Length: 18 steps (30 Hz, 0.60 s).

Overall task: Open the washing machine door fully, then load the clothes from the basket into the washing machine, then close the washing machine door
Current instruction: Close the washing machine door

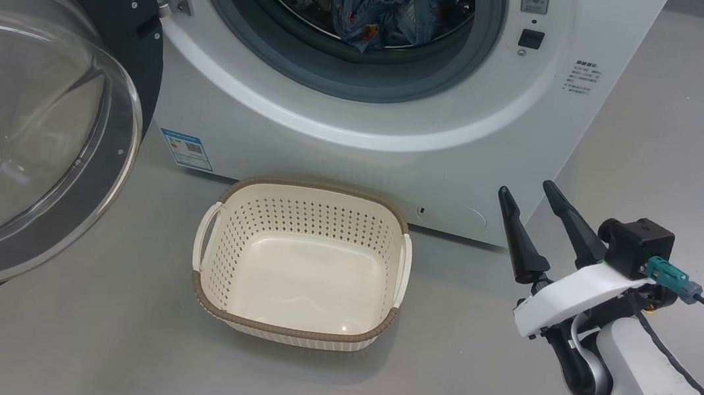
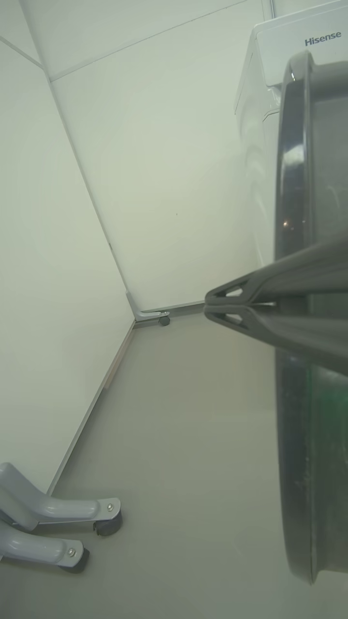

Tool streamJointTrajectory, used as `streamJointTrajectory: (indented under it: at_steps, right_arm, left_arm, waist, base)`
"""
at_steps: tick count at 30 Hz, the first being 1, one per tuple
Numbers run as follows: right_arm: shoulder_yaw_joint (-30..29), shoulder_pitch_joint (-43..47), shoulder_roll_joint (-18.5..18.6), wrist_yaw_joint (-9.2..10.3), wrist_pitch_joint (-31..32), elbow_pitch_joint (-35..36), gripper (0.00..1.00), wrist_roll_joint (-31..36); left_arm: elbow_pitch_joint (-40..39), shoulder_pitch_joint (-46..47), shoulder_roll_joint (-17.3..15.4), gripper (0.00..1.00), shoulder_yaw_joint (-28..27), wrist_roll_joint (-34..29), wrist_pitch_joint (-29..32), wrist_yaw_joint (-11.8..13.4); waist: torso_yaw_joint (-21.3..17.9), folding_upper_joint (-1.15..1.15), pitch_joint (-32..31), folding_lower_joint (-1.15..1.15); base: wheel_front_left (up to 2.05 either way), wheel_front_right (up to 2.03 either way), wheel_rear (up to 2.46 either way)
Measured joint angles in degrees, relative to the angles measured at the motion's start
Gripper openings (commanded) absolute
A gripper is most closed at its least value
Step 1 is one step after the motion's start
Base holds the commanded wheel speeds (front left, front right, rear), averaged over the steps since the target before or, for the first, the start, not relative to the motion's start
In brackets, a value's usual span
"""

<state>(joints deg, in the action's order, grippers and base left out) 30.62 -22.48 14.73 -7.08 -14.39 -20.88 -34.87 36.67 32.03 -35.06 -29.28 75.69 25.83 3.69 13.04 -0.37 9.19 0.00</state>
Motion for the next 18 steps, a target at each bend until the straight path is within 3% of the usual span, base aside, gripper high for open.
streamJointTrajectory:
  at_steps: [16,18]
  right_arm:
    - [-1.7,0.1,-0.5,0.0,0.0,-0.6,1.0,0.0]
    - [-2.0,0.3,-0.6,0.0,0.0,-0.6,1.0,0.0]
  left_arm:
    - [0.3,0.0,-1.9,0.0,7.3,0.4,12.6,-1.5]
    - [-0.1,-0.1,-1.9,0.0,9.1,0.7,16.9,-1.7]
  waist:
    - [0.7,0.0,-2.3,0.0]
    - [1.0,0.0,-3.0,0.0]
  base:
    - [0.0,0.0,0.0]
    - [0.0,0.0,0.0]
